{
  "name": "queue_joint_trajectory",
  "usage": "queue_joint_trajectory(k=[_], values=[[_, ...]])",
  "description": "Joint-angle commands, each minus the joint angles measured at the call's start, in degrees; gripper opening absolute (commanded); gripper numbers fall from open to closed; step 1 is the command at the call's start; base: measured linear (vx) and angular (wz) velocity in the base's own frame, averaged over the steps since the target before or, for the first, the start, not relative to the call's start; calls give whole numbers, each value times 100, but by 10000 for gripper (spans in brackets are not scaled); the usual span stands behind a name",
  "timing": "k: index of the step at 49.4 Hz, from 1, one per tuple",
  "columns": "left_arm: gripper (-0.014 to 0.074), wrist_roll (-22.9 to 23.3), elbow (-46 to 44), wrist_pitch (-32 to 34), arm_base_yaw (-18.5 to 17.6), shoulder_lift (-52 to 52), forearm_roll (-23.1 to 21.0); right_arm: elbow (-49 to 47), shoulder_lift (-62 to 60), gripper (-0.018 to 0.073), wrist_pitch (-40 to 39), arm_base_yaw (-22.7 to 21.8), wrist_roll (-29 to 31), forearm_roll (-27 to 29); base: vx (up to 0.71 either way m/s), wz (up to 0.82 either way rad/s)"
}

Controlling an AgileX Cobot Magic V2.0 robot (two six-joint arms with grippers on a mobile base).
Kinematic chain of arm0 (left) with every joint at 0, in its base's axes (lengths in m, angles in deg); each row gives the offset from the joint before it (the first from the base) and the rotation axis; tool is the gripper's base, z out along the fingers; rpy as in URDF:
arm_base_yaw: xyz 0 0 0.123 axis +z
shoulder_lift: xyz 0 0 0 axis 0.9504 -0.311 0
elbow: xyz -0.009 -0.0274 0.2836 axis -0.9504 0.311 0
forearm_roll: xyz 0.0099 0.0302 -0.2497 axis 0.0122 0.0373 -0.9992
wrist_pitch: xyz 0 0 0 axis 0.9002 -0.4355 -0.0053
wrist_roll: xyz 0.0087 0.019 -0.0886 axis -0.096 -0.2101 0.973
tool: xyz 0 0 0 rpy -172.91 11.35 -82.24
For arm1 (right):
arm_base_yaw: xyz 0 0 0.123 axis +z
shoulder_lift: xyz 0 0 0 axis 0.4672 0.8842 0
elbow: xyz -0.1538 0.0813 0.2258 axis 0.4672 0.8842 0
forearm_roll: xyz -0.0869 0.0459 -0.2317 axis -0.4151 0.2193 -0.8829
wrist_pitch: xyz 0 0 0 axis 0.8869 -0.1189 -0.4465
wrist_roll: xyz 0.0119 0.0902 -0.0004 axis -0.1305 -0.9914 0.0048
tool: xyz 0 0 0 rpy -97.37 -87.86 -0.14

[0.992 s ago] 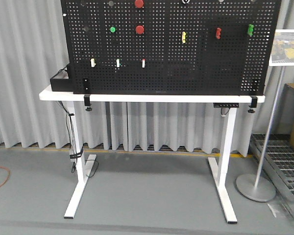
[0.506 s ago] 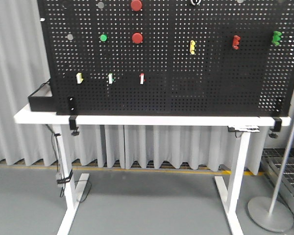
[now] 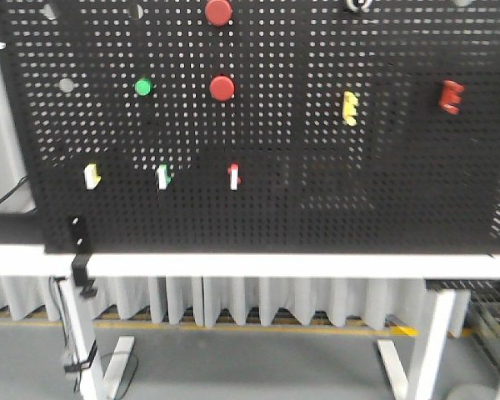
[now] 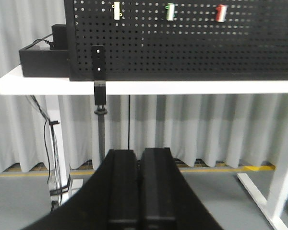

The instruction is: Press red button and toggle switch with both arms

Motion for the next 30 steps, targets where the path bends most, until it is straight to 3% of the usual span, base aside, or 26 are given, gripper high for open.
queue_joint_trajectory(k=[1, 30], values=[[2, 26, 191, 451, -10, 32, 0, 64, -100, -3, -470, -38, 18, -38, 45, 3], [2, 26, 191, 451, -10, 32, 0, 64, -100, -3, -470, -38, 18, -38, 40, 3]])
